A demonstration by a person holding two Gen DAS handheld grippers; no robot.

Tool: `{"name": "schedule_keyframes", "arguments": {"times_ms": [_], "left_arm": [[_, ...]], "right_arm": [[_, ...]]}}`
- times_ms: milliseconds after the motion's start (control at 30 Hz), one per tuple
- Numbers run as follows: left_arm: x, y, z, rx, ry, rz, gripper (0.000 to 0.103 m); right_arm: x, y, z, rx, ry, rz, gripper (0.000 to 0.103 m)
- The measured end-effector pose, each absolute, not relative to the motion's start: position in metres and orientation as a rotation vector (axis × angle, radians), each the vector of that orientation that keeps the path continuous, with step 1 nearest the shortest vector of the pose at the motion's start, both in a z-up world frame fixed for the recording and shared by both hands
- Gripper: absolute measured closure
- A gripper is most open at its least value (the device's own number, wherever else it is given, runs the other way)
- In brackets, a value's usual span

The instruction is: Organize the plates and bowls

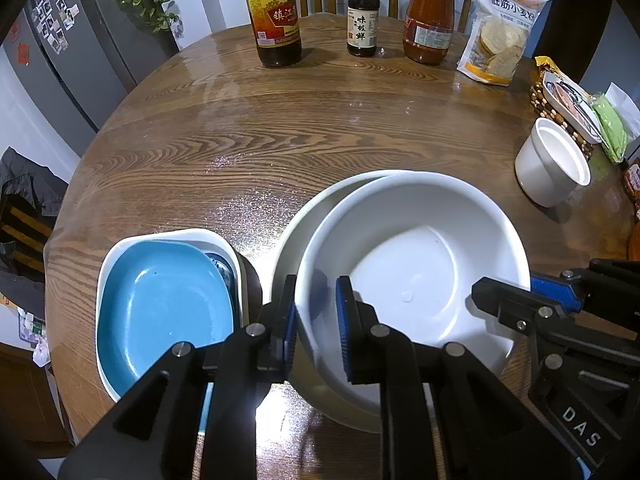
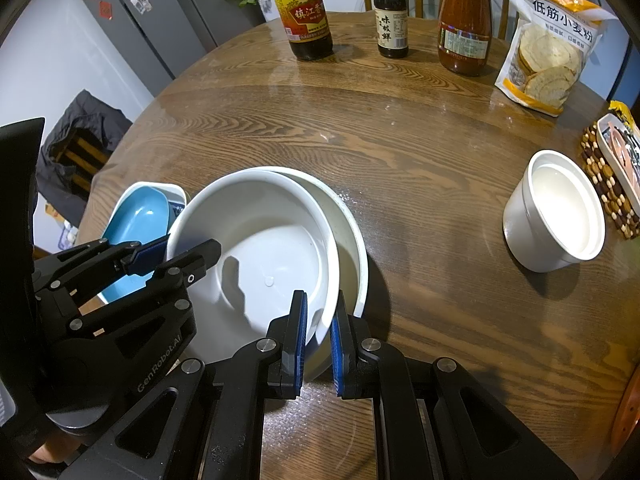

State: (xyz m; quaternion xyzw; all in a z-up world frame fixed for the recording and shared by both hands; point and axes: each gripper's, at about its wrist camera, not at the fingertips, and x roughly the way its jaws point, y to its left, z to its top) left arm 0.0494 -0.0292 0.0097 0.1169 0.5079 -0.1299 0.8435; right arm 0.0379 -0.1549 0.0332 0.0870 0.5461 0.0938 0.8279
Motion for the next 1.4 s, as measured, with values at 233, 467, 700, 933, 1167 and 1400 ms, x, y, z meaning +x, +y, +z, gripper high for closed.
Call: {"name": "schedule_keyframes", "arguments": {"times_ms": [233,467,700,933,1167,1400], "left_arm": [[0.0494,-0.0305,0.0097,0.249,1.072,-0.273,0.086],[0.0494,-0.0306,0.0097,0.249,1.072,-0.273,0.085],[0.0495,-0.0302,0.0098,0.248,1.071,-0.273,0.085],[0.0492,-0.0304,0.0097,0.248,1.072,-0.273,0.084],[0.0491,-0.0303,0.0096,0.249,1.071,-0.273,0.084],[0.0491,-0.03,0.0096,0.248,1.071,-0.273,0.084]], "right_arm": [[0.0376,-0.1539,0.0331,0.185,1.159,0.199,0.092],[0.0376,-0.1531,0.033,0.184,1.158,0.201,0.092],[0.0378,-0.1541,0.033,0.183,1.158,0.202,0.092],[0.0378,-0.154,0.0329,0.183,1.158,0.201,0.092],[0.0379,-0.1531,0.0327,0.183,1.158,0.202,0.092],[0.0379,-0.1533,0.0327,0.182,1.158,0.202,0.092]]}}
